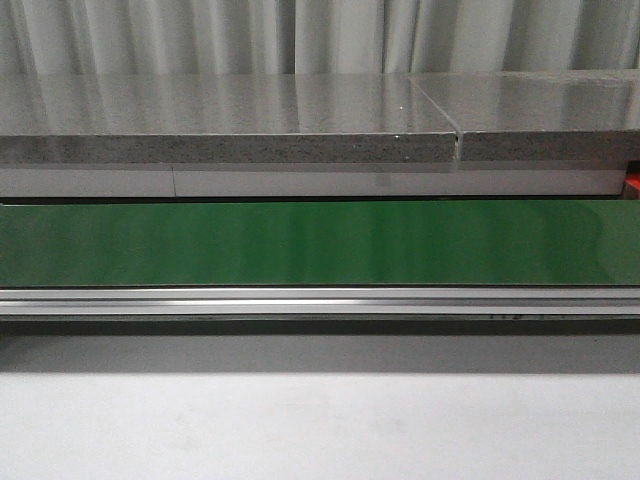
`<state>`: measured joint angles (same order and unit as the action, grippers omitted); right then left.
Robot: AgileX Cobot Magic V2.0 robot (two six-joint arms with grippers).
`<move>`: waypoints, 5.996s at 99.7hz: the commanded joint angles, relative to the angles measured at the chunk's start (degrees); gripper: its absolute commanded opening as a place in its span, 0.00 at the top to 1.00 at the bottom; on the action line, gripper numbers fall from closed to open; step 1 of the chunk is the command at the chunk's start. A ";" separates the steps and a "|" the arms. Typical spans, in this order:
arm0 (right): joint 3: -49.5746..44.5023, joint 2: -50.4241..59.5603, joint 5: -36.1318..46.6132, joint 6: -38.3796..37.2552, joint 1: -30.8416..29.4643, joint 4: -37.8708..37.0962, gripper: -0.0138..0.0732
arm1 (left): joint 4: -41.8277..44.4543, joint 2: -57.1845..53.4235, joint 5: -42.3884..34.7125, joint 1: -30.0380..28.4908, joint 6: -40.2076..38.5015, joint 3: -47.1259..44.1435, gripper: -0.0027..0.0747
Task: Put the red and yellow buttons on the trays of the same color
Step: 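Carry the yellow button into the yellow tray and open the right gripper, then raise the right gripper away from the trays, then lower the left gripper over a red button in the cluster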
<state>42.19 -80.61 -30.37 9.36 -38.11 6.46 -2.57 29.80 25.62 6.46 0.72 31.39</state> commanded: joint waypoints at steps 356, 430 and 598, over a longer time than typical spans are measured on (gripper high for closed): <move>-0.81 37.83 7.36 8.07 38.67 8.44 0.92 | -0.46 0.16 -4.14 0.38 -0.72 1.61 0.99; -0.81 37.83 7.36 8.07 38.67 8.44 0.92 | 2.57 5.47 -2.52 -3.77 -11.64 3.42 0.13; -0.81 37.76 7.34 8.07 38.67 8.44 0.92 | -0.17 78.16 9.36 -23.20 -12.50 51.46 0.14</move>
<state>39.85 -43.22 -27.27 17.09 0.49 14.23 -1.97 110.35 37.51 -16.66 -11.18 80.84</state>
